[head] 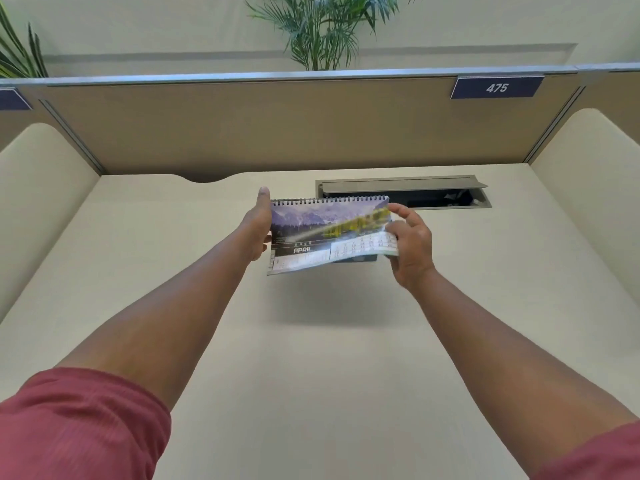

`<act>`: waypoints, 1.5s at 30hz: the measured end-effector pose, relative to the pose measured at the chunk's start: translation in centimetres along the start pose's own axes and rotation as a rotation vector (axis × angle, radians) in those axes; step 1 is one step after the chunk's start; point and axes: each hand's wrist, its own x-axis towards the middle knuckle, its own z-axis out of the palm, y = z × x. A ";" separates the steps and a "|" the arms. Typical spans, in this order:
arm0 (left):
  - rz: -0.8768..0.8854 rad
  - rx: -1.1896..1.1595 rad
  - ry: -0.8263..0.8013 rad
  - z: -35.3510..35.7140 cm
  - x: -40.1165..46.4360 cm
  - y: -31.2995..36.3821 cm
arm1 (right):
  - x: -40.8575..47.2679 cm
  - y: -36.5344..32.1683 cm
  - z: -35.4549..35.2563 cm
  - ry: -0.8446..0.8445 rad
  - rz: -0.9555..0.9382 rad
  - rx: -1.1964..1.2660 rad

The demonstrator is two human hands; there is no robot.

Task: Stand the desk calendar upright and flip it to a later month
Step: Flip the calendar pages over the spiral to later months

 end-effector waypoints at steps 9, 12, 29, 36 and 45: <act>0.401 -0.245 0.063 -1.9 0.5 0.5 | 2.1 -4.1 1.7 -0.137 0.012 0.284; 0.578 -0.164 -0.062 -2.0 0.0 0.8 | 2.7 -4.2 2.3 -0.092 -0.092 0.153; 0.713 -0.085 -0.018 -2.0 1.3 1.1 | 5.3 -5.0 2.8 -0.038 -0.294 -0.209; 0.686 -0.126 -0.049 -2.1 1.9 1.0 | 5.6 -5.3 3.0 -0.048 -0.294 -0.194; 0.576 -0.253 -0.053 -2.1 2.2 1.3 | 5.9 -5.1 2.8 -0.037 -0.289 -0.142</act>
